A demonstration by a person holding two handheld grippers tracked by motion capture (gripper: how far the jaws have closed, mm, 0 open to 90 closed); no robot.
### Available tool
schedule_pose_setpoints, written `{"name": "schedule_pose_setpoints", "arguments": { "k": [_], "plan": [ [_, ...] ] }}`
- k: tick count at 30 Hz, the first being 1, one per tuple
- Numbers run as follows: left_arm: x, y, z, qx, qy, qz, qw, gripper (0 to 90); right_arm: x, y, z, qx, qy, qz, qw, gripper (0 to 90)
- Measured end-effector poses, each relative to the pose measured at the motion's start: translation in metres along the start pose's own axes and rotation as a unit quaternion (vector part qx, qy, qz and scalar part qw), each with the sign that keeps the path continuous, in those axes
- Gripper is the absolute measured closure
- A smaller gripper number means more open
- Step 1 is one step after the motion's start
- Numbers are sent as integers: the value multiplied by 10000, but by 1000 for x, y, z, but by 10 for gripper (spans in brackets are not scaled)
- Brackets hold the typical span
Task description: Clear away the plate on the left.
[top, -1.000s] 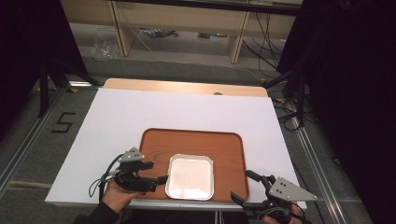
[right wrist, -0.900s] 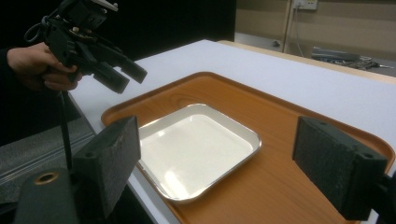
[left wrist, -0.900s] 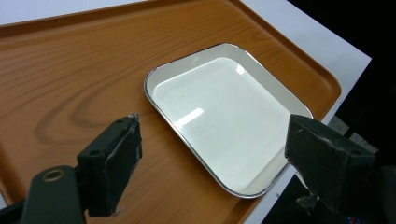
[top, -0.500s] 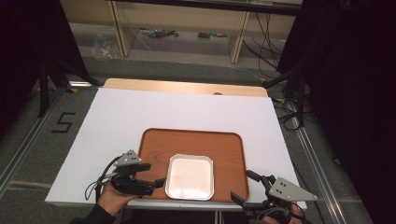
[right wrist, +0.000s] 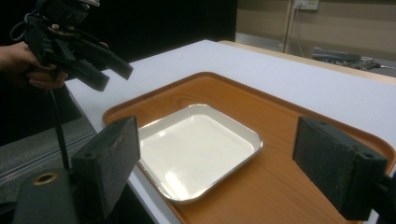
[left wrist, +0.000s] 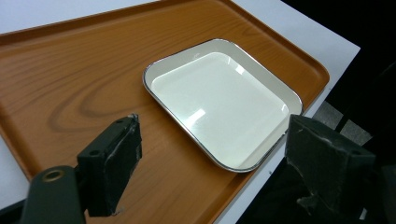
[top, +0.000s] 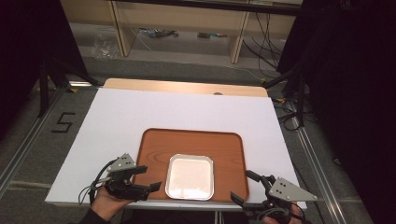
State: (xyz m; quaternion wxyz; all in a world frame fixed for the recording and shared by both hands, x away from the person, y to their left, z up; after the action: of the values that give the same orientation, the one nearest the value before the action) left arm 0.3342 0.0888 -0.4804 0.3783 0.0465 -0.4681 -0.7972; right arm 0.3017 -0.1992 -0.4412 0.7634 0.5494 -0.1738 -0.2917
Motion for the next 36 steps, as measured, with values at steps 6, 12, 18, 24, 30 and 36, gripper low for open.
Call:
{"name": "schedule_pose_setpoints", "arguments": {
  "k": [6,12,18,24,30,36],
  "plan": [
    [1,-2,7,74,-55,-102,9999,184,1,0,1,-15,-89,6,10000,161],
    [3,-5,10,33,14,-209,9998,183,0,1,-1,68,-62,-19,10000,161],
    [5,-7,14,-13,35,-361,9993,181,0,1,-1,65,-59,-17,10000,161],
    [15,-11,19,47,24,-93,9999,180,1,1,0,42,-87,-3,10000,161],
    [21,-15,25,31,19,-73,10000,180,0,0,0,31,-71,-24,10000,160],
    [25,-17,29,38,28,-71,10000,180,0,0,0,14,-82,-11,10000,161]
  ]
}}
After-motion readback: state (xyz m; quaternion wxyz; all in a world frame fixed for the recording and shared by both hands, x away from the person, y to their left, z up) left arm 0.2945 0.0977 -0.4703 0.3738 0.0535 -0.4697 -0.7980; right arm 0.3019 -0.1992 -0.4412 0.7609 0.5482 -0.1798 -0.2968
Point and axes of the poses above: each handheld gripper's, and its own axes: z roughly backward along the jaws, y roughly out of its top, x roughly to its right, the point moved 9 cm from there along -z, roughly forward along the jaws, and after that the axes turned 2 degrees about -x, right-handed, at the moved point
